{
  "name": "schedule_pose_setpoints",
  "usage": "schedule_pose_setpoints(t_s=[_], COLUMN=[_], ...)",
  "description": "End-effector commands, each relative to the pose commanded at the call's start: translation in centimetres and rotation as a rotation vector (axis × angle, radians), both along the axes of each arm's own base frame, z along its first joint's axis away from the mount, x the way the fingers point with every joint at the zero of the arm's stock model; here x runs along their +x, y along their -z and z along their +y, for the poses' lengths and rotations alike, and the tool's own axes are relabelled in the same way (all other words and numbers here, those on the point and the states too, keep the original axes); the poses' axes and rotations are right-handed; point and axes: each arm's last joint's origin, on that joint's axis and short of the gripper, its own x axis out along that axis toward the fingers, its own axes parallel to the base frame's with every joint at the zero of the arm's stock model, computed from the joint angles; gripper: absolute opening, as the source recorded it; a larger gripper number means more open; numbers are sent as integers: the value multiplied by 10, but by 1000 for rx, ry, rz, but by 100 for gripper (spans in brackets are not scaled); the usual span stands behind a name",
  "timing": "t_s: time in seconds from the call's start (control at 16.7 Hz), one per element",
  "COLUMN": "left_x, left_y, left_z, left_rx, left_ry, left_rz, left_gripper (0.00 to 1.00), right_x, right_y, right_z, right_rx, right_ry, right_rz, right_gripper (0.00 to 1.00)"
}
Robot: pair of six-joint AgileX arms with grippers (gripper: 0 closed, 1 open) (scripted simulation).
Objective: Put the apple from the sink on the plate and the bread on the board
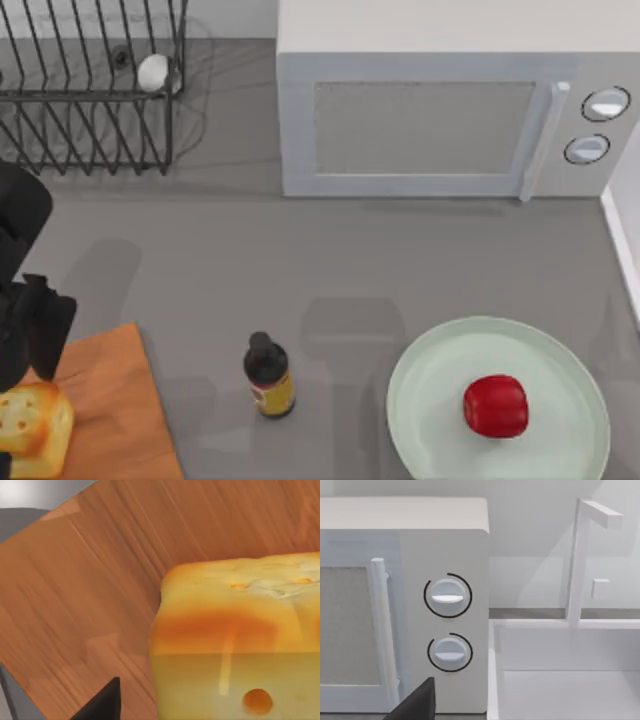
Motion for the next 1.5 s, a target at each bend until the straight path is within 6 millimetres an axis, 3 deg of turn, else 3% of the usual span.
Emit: schedule_pose_setpoints(t_s=[0.18, 0.42, 0.78, 1.14, 1.5], left_x=[0, -10, -49, -87, -101], left_y=[-2, -12, -15, 2, 6], left_z=[0, 5, 19, 31, 36], left_rx=[-5, -35, 31, 430, 943], left_ry=[9, 121, 532, 1005, 1164], left_rz=[-17, -181, -580, -1003, -1275], left_gripper=[100, 100, 100, 100, 100], right_x=[0, 0, 0, 0, 0], right_y=[0, 0, 0, 0, 0], right_z=[0, 0, 0, 0, 0], right_rx=[0, 0, 0, 0, 0], right_ry=[0, 0, 0, 0, 0], right_rz=[0, 0, 0, 0, 0], right_gripper=[100, 100, 100, 100, 100])
